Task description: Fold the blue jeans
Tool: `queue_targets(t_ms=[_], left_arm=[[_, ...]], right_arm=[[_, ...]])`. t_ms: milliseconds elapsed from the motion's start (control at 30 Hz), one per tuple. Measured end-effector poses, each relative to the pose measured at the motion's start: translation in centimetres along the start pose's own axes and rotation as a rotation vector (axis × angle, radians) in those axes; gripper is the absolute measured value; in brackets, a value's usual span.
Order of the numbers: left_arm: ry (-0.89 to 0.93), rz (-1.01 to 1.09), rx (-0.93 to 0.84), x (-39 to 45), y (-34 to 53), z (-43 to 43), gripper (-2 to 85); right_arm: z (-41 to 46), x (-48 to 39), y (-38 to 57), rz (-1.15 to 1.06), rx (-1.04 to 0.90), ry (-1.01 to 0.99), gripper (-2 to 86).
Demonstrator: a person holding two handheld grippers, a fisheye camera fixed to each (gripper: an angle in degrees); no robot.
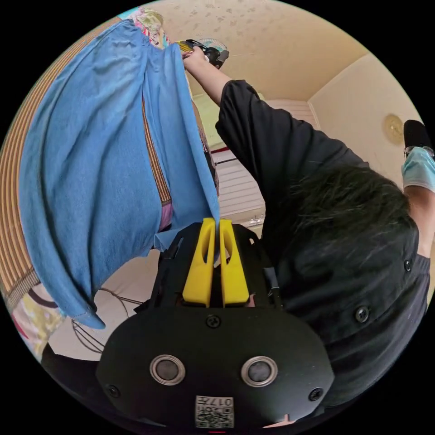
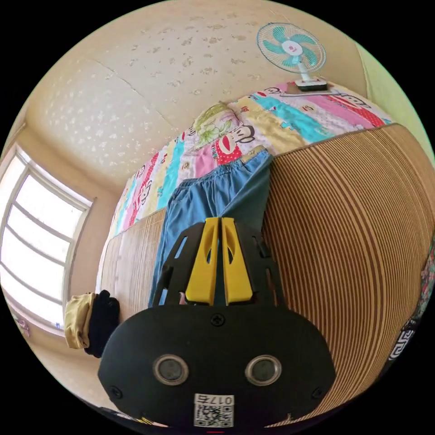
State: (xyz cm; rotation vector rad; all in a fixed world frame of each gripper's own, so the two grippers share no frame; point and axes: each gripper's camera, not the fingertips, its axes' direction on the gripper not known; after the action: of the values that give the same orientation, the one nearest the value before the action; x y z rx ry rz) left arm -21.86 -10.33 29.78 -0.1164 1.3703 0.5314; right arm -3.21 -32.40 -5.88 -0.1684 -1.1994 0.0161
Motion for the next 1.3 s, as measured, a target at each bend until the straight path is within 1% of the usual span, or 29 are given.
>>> queue_targets(t_ms=[33, 67, 133, 233, 333, 400, 500, 567, 600, 633, 667, 700, 767, 833, 867, 900, 933, 1000, 1067, 1100, 1167, 1233, 1267, 1300], left_arm=[[0.013, -0.011, 0.022, -0.3, 0.3, -0.6, -0.7], [0.025, -0.035, 0.057, -0.8, 1.0, -1.8, -0.7], [0.002, -0.066, 0.100, -1.1, 1.8, -3.6, -0.7], [-0.086, -0.086, 0.165, -0.8, 3.3, -6.5, -0.5], [-0.225, -0.163, 0.206, -1.6, 4.9, -8.9, 0.4], [-0.307, -0.240, 0.217, -3.1, 6.2, -10.0, 3.1], [-0.301, -0.300, 0.220, -4.7, 7.4, -11.0, 7.3], [-0.330, -0.299, 0.223, -5.0, 7.5, -11.5, 8.9], [-0.362, -0.286, 0.223, -5.0, 7.2, -11.8, 9.9], [-0.377, -0.276, 0.222, -5.0, 6.8, -11.9, 10.4], [-0.400, -0.253, 0.218, -4.9, 6.0, -12.0, 11.2], [-0.408, -0.223, 0.203, -4.9, 4.7, -11.8, 11.8], [-0.419, -0.181, 0.160, -5.3, 2.5, -11.0, 12.1], [-0.430, -0.169, 0.079, -6.1, 0.1, -9.3, 12.1], [-0.419, -0.160, 0.017, -6.7, -1.3, -7.8, 11.4], [-0.408, -0.168, -0.036, -7.5, -2.3, -6.2, 9.6], [-0.414, -0.180, -0.051, -7.8, -2.5, -5.5, 8.3], [-0.423, -0.228, -0.100, -8.5, -2.3, -3.6, 4.1], [-0.395, -0.195, -0.143, -8.2, -1.0, -2.5, 3.8], [-0.358, -0.180, -0.183, -8.0, 0.2, -1.8, 3.7], [-0.317, -0.210, -0.236, -8.4, 2.4, -0.9, 3.8], [-0.329, -0.307, -0.325, -9.5, 4.3, 0.2, 4.5], [-0.397, -0.346, -0.369, -9.7, 5.2, 0.6, 5.3], [-0.473, -0.354, -0.361, -9.2, 5.6, 0.4, 6.3]], right_arm=[[1.3, -3.3, -0.5, -0.046, -0.019, -0.038, 1.8], [1.9, -4.9, -0.6, -0.063, -0.022, -0.063, 1.8], [5.0, -10.1, -0.9, -0.096, -0.050, -0.199, 2.3], [9.7, -14.0, -0.4, -0.104, -0.160, -0.326, 4.0], [12.2, -15.3, 1.8, -0.095, -0.268, -0.368, 7.4], [11.3, -15.4, 4.4, -0.129, -0.273, -0.365, 7.7], [8.6, -14.4, 10.9, -0.209, -0.367, -0.347, 7.9], [5.9, -13.1, 16.1, -0.270, -0.406, -0.270, 8.0], [3.8, -11.9, 20.0, -0.297, -0.419, -0.197, 8.2], [1.8, -10.5, 24.0, -0.295, -0.431, -0.132, 8.5], [0.9, -9.8, 25.9, -0.293, -0.438, -0.106, 8.7], [-1.0, -8.5, 29.6, -0.271, -0.436, -0.064, 9.1], [-3.9, -6.6, 34.8, -0.196, -0.418, -0.064, 9.8], [-6.2, -5.1, 41.1, -0.090, -0.409, -0.122, 9.8], [-6.9, -5.0, 42.5, -0.083, -0.394, -0.156, 8.8], [-7.4, -4.9, 44.9, -0.054, -0.416, -0.195, 6.9], [-7.5, -4.9, 47.1, -0.028, -0.452, -0.229, 5.5], [-8.9, -4.8, 48.8, -0.008, -0.459, -0.286, 4.3], [-11.2, -4.1, 49.5, 0.013, -0.474, -0.329, 3.7], [-13.2, -3.9, 49.9, -0.017, -0.474, -0.362, 3.5], [-15.2, -3.9, 51.0, -0.106, -0.550, -0.382, 3.3], [-15.6, -3.5, 53.4, -0.189, -0.769, -0.294, 3.3], [-15.4, -3.2, 54.0, -0.199, -0.828, -0.250, 3.4], [-15.6, -2.7, 54.6, -0.211, -0.886, -0.165, 4.2]])
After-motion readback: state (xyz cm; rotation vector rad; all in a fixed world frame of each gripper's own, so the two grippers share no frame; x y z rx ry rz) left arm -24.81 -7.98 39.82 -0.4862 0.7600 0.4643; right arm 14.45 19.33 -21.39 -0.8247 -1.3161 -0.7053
